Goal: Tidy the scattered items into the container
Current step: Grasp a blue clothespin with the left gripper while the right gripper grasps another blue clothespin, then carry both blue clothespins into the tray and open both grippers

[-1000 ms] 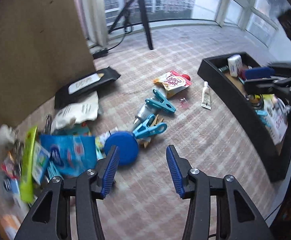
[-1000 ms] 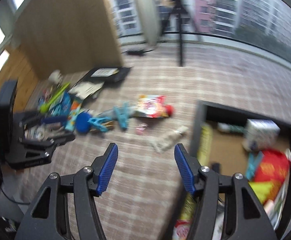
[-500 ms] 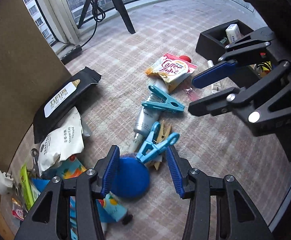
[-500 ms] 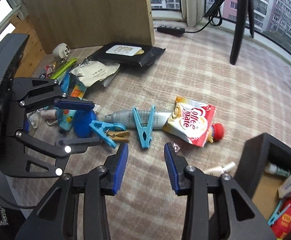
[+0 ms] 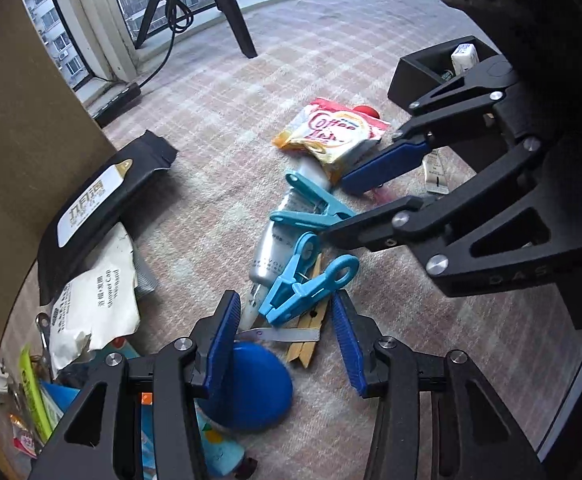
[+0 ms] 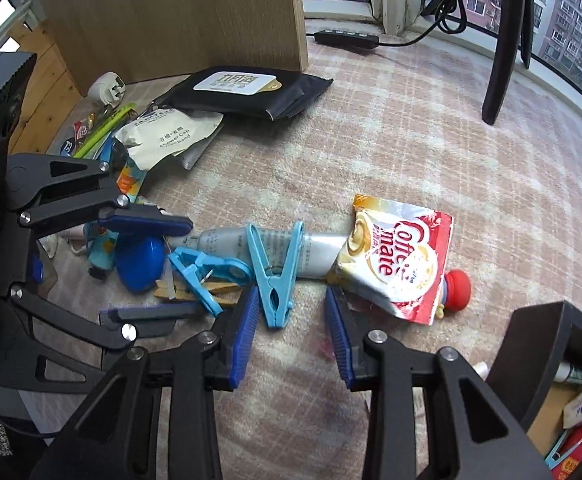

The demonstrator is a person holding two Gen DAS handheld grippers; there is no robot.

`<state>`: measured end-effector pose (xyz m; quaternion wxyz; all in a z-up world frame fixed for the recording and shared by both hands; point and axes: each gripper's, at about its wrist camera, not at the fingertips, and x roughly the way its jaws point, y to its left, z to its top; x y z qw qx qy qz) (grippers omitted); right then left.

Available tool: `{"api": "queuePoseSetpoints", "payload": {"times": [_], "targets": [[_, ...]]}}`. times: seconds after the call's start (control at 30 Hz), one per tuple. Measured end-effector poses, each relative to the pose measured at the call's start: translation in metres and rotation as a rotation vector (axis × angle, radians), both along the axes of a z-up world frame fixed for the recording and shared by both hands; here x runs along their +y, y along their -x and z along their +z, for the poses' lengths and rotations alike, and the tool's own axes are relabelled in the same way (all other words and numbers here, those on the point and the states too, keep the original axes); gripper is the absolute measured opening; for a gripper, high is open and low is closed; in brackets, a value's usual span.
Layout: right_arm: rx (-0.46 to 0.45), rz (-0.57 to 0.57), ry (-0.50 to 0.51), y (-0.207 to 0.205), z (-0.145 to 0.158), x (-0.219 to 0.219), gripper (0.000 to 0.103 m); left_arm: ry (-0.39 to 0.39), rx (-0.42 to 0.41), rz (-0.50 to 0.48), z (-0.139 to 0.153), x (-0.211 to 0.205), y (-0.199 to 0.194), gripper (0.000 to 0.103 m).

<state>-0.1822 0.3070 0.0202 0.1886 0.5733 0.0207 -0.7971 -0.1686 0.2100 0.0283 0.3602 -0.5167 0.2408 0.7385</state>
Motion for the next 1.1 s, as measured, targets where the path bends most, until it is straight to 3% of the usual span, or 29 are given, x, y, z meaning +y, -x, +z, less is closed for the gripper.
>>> {"api": "queuePoseSetpoints", "payload": {"times": [0.1, 0.17, 0.37, 0.83, 1.1], "targets": [[0.002, 0.0, -0.002, 0.002, 0.0, -0.001, 0.03, -0.015, -0.01, 0.004, -0.001, 0.003, 0.001, 0.041], [-0.006, -0.001, 0.005, 0.002, -0.001, -0.002, 0.018, -0.024, -0.012, 0.011, -0.001, 0.005, 0.001, 0.036], [-0.016, -0.013, 0.025, -0.003, -0.001, -0.002, 0.017, -0.046, -0.025, 0.021, -0.002, 0.011, 0.0, 0.027], [-0.013, -0.053, 0.073, -0.023, 0.006, 0.007, 0.017, -0.14, -0.08, 0.107, 0.002, -0.005, -0.002, 0.026], [-0.015, -0.061, 0.076, -0.026, 0.007, 0.002, 0.017, -0.129, -0.064, 0.141, 0.004, -0.003, -0.008, 0.024]]}}
